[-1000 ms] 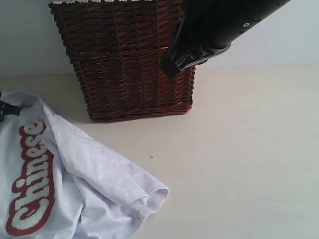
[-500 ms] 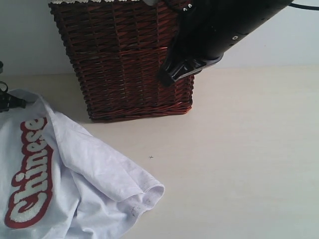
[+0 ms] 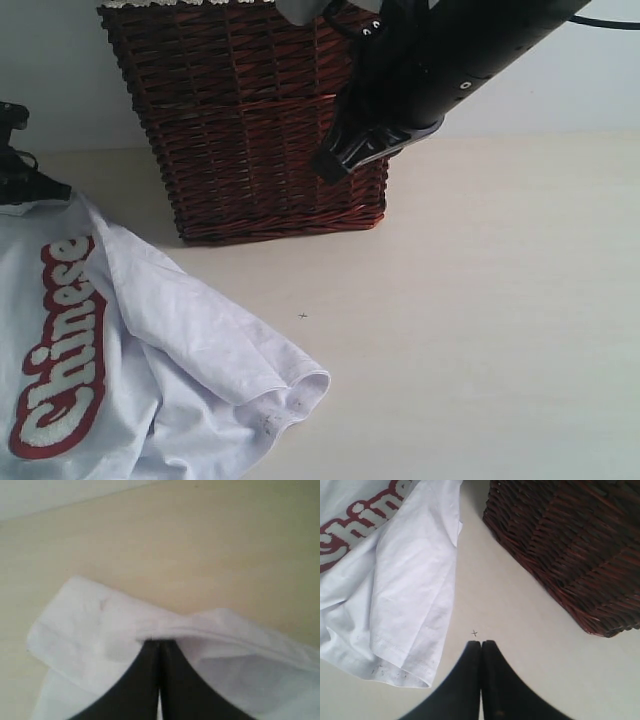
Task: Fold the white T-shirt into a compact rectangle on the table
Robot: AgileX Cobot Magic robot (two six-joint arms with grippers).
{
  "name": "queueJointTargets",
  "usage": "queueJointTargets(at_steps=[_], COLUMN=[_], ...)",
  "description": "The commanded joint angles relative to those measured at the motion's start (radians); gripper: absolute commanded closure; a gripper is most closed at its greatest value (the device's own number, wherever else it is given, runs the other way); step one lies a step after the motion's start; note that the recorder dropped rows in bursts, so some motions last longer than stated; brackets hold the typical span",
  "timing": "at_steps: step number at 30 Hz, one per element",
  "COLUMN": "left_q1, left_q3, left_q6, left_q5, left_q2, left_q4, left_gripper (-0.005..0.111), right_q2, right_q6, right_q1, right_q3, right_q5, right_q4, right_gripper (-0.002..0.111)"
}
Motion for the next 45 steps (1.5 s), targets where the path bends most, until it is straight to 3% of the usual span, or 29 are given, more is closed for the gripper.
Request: queueJointTargets(at_steps=[1, 8, 10, 13, 16, 18, 25, 40, 45], left_q1=[0.016, 0.006, 0.003, 0.032, 0.096, 0.128, 0.13, 0.08, 0.034], left_q3=[-0.078, -0.272, -0.322, -0.34, -0.335, -0.29, -0.148, -0.141, -0.205], left_q6=[0.005, 0.005, 0.005, 0.0, 0.073, 0.164, 0.235, 0.241, 0.248], left_q5=[-0.017, 0.038, 0.122, 0.356, 0.595, 0.646, 0.581, 0.152, 0.204], left_q2=[0.054, 0.139, 0.128, 0.074, 0.059, 0.045, 0.016, 0.069, 0.113], left_q4=[0.0, 0.005, 0.02, -0.005, -0.152, -0.265, -0.303, -0.347, -0.337], left_gripper=[0.107, 0.107, 0.107, 0.107, 0.107, 0.107, 0.107, 0.107, 0.107], right_q2=[0.001, 0.001, 0.001, 0.001, -0.003, -0.031, -0.092, -0.095, -0.095], right_q6=[-0.007, -0.007, -0.007, -0.007, -0.007, 0.015, 0.083, 0.088, 0.088], right_q1=[-0.002, -0.002, -0.002, -0.002, -0.002, -0.002, -0.002, -0.002, -0.002], right_q3=[0.002, 0.002, 0.002, 0.002, 0.002, 0.002, 0.002, 0.063, 0.063], right_q5=[-0.006, -0.01, -0.014, -0.014, -0.024, -0.042, -0.066, -0.158, -0.156], right_q4=[0.0, 0.0, 0.0, 0.0, 0.0, -0.047, -0.094, -0.098, -0.098], right_gripper=[0.108, 0.108, 0.108, 0.108, 0.108, 0.108, 0.108, 0.108, 0.108])
